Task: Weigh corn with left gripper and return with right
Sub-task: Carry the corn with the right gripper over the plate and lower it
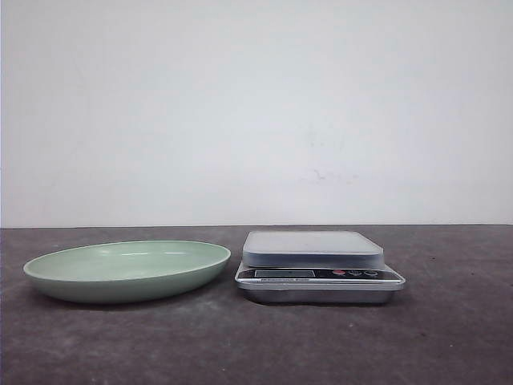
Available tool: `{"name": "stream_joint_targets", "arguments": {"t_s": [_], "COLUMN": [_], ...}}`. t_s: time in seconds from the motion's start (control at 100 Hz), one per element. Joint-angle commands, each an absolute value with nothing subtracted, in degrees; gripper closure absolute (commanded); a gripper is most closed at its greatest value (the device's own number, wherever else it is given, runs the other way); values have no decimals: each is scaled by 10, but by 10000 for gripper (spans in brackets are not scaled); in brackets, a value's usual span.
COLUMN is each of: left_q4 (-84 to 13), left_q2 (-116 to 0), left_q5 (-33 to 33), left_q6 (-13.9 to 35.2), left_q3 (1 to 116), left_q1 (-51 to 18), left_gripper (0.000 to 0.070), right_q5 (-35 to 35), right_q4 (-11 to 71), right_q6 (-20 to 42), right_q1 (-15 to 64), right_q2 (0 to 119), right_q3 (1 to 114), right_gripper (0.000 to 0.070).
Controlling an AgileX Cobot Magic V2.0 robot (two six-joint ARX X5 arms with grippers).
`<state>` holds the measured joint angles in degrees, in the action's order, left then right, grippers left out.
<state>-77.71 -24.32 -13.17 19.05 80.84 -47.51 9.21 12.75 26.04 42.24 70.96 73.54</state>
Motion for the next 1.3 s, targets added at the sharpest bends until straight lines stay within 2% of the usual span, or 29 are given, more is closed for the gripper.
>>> {"name": "stream_joint_targets", "arguments": {"t_s": [0.0, 0.24, 0.49, 0.74, 1.04, 1.09, 1.21, 1.29], "left_q4": [-768, -767, -767, -767, -768, -768, -768, -768], "left_q2": [-247, -247, -247, -247, -247, -247, -247, -247], "left_q5": [-131, -131, -131, -130, -130, -131, -131, -131], "left_q6": [186, 172, 164, 165, 164, 160, 156, 156], "left_q3": [819, 819, 819, 819, 819, 819, 819, 819], "left_q1": [-480, -480, -480, -480, -480, -480, -480, -480], "left_gripper": [691, 691, 691, 691, 691, 691, 691, 691], "right_q5": [85, 70, 81, 127, 134, 134, 136, 137], "right_q4": [124, 120, 99, 91, 95, 95, 97, 96], "right_q6": [281, 288, 362, 450, 512, 518, 540, 542], "right_q1": [436, 471, 479, 480, 480, 479, 478, 478], "right_q2": [723, 777, 903, 1033, 1080, 1080, 1080, 1080], "right_q3": [747, 747, 747, 747, 747, 747, 747, 747], "right_gripper": [697, 697, 697, 697, 694, 646, 388, 327]}}
